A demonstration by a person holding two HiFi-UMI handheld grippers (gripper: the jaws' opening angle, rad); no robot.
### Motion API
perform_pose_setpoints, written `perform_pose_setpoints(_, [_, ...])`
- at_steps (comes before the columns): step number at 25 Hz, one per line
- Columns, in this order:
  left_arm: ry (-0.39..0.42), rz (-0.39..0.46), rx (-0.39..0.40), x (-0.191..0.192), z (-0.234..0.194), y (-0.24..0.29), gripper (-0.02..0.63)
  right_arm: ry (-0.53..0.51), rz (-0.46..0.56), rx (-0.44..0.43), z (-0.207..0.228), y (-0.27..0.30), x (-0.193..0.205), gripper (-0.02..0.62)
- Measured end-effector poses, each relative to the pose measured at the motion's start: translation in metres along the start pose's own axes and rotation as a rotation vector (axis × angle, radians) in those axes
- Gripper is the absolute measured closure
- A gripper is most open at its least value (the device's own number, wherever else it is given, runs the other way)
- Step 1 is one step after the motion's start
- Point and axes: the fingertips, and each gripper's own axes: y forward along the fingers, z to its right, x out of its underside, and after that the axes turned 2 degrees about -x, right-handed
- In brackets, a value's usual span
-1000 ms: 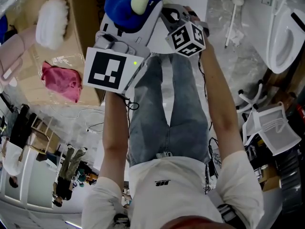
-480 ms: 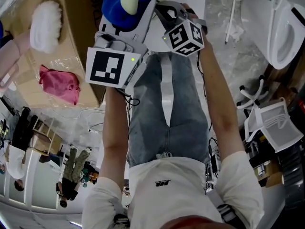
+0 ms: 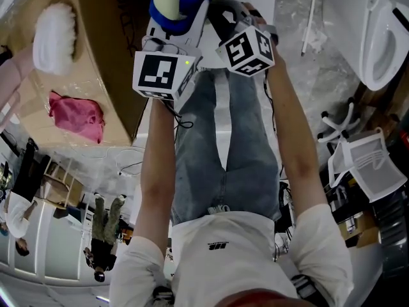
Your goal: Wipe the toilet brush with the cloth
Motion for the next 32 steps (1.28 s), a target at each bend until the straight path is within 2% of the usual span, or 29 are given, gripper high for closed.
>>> perform_pose_setpoints(10, [-0.02, -0.044, -0.021, 0.049, -0.004, 0.024, 0.535, 0.017, 0.021, 0.008, 0.0, -0.001, 0.001, 0.601])
perform_pose_setpoints(16, [-0.003, -0.074, -0.027, 0.054, -0.004, 0.025, 0.535, 0.014, 0.024, 0.001, -0.001, 0.0, 0.0, 0.601])
perform_pose_setpoints(25, [0.027, -0.078, -0.016, 0.025, 0.001, 0.005, 0.535, 0.015, 0.015, -0.003, -0.001, 0.0, 0.0, 0.601])
perform_pose_setpoints(32, [0.064, -0.023, 0.0, -0.016, 0.005, -0.013, 0.535, 0.015, 0.009, -0.004, -0.001, 0.0, 0.0, 0.601])
